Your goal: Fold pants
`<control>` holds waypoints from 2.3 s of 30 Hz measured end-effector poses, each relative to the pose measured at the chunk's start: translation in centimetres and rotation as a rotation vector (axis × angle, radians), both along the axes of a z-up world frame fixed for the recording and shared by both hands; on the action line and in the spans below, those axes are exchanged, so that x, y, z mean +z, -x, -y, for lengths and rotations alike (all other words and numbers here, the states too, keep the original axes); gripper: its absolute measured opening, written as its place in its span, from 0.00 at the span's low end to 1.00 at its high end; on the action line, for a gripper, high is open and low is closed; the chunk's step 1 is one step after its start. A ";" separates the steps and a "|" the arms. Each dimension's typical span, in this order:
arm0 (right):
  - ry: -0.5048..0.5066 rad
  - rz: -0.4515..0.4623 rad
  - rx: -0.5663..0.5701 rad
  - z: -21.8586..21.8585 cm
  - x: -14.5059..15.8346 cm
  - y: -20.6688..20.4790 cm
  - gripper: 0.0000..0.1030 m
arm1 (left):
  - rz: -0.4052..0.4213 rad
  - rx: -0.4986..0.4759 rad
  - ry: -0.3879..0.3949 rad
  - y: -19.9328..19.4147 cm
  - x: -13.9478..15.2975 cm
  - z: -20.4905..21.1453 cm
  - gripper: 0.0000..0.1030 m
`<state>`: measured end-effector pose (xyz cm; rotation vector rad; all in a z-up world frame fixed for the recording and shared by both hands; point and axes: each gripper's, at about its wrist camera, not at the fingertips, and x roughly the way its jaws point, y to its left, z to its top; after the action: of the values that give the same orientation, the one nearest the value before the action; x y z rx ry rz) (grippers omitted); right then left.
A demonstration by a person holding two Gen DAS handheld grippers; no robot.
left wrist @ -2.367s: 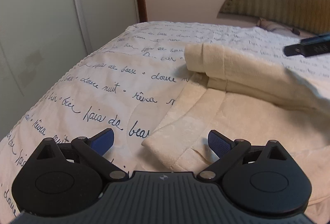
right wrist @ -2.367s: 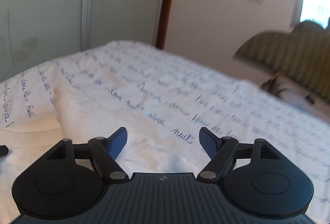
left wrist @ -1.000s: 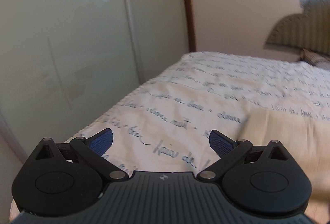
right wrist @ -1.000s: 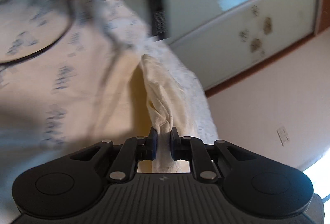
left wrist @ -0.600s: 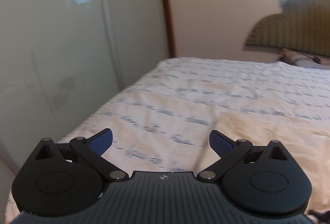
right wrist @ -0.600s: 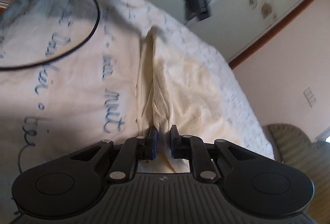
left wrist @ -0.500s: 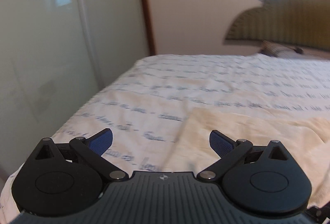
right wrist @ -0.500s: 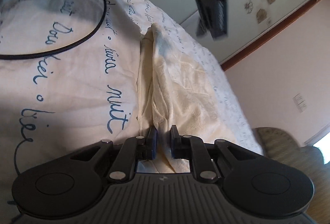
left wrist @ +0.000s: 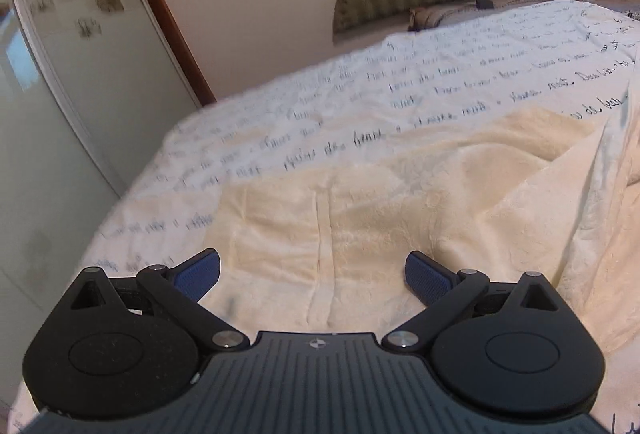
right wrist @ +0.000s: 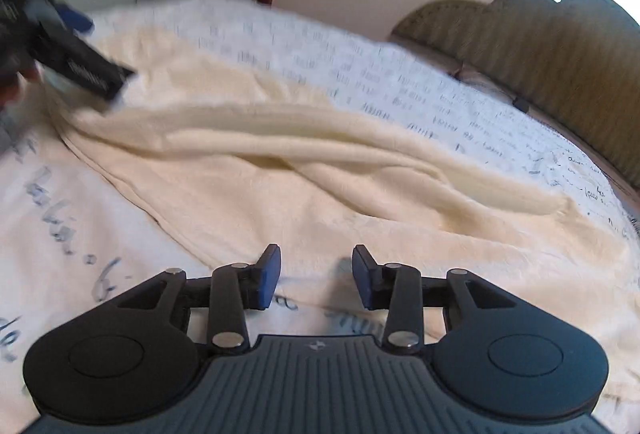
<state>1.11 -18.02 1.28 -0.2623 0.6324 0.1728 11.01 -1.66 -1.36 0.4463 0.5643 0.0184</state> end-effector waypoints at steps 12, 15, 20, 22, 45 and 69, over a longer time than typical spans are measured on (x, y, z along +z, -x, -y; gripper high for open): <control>-0.748 0.300 -0.991 29.1 0.0 10.3 0.69 | -0.065 -0.195 0.166 0.5 -0.9 6.0 1.00; -0.864 0.294 -1.081 32.2 -1.7 11.8 0.69 | -0.085 -0.185 0.194 0.5 -2.4 6.3 1.00; -1.045 0.324 -1.083 33.8 -4.7 11.7 0.66 | -0.048 -0.172 0.229 1.0 -3.8 6.0 1.00; -1.063 0.345 -1.082 34.3 -5.1 11.0 0.58 | -0.041 -0.171 0.221 1.1 -3.9 6.0 1.00; -1.021 0.573 -0.860 32.5 5.1 14.1 0.06 | -0.224 -0.972 0.148 9.2 -3.7 23.3 0.91; -0.903 0.389 -0.996 31.3 3.6 19.7 0.06 | -0.410 -0.706 0.387 2.1 -0.1 18.8 0.93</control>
<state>-18.62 -49.36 4.83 0.8760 0.1937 -0.5440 8.93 -20.43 -1.47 0.2488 0.7649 -0.8615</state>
